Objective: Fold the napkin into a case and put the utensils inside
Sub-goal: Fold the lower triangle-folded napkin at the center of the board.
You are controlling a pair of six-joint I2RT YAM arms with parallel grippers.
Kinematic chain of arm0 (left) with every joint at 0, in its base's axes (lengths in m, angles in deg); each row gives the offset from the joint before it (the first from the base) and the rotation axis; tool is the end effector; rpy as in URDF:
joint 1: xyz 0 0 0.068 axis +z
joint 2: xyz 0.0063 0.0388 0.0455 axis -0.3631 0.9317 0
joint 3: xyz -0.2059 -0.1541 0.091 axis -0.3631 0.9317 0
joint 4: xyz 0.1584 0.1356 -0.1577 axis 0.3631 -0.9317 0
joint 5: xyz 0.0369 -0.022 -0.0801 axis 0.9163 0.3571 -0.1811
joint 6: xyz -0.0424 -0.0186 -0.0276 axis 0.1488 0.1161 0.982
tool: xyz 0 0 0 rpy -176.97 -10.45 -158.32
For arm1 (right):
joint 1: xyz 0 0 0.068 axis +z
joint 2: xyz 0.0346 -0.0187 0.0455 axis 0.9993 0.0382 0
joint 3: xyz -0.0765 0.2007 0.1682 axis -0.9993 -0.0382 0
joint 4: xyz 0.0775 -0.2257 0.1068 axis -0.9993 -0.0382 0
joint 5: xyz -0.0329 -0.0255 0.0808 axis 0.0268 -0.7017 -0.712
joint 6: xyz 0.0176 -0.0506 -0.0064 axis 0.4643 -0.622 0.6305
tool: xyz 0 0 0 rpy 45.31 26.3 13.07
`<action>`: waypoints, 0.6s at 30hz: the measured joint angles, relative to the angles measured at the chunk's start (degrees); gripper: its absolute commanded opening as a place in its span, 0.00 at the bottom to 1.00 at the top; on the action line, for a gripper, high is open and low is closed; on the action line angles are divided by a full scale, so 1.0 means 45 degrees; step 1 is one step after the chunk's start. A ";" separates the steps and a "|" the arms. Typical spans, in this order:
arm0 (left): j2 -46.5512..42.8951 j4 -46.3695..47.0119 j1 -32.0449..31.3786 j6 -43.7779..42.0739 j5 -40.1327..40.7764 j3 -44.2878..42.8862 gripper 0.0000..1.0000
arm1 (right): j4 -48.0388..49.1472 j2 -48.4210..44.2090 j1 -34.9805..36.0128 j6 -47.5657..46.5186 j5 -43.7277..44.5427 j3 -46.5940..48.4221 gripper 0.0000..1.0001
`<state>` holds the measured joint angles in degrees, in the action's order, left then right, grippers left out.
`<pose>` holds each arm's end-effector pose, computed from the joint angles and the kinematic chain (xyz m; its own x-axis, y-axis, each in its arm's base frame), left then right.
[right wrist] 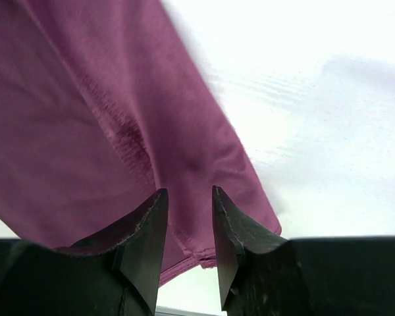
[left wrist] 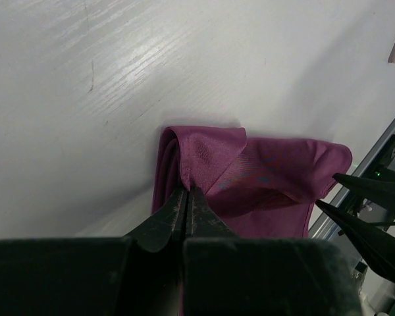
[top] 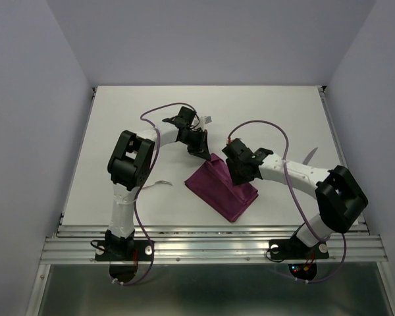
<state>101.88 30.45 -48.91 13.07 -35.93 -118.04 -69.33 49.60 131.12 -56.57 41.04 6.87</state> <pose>0.3909 -0.2298 0.1585 -0.8560 0.2439 -0.4559 0.5042 0.5889 -0.6317 0.2232 0.1978 0.2008 -0.8450 -0.2971 -0.4447 -0.2948 0.9525 -0.0762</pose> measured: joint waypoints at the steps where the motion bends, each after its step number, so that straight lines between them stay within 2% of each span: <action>1: -0.0005 -0.0024 0.0000 -0.0024 -0.0010 0.0005 0.00 | 0.0087 0.0005 -0.0189 0.0039 -0.0102 -0.0005 0.38; 4: -0.0053 -0.0034 0.0000 -0.0073 -0.0049 0.0058 0.00 | 0.0204 0.0010 -0.0597 0.0083 -0.0306 -0.0005 0.40; 10: -0.0209 -0.0073 0.0000 -0.0185 -0.0112 0.0170 0.00 | 0.0685 0.0155 -0.1972 -0.0044 -0.1146 -0.0005 0.62; 12: -0.0214 -0.0073 0.0000 -0.0223 -0.0141 0.0170 0.00 | 0.0797 0.0272 -0.2268 -0.0146 -0.1447 -0.0005 0.65; 18: -0.0214 -0.0083 0.0000 -0.0311 -0.0204 0.0170 0.00 | 0.1180 0.0797 -0.2409 -0.0622 -0.2574 -0.0214 0.64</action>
<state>100.92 30.08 -48.91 11.67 -36.84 -117.27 -64.02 53.18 120.28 -59.37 29.45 5.91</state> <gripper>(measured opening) 0.080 0.652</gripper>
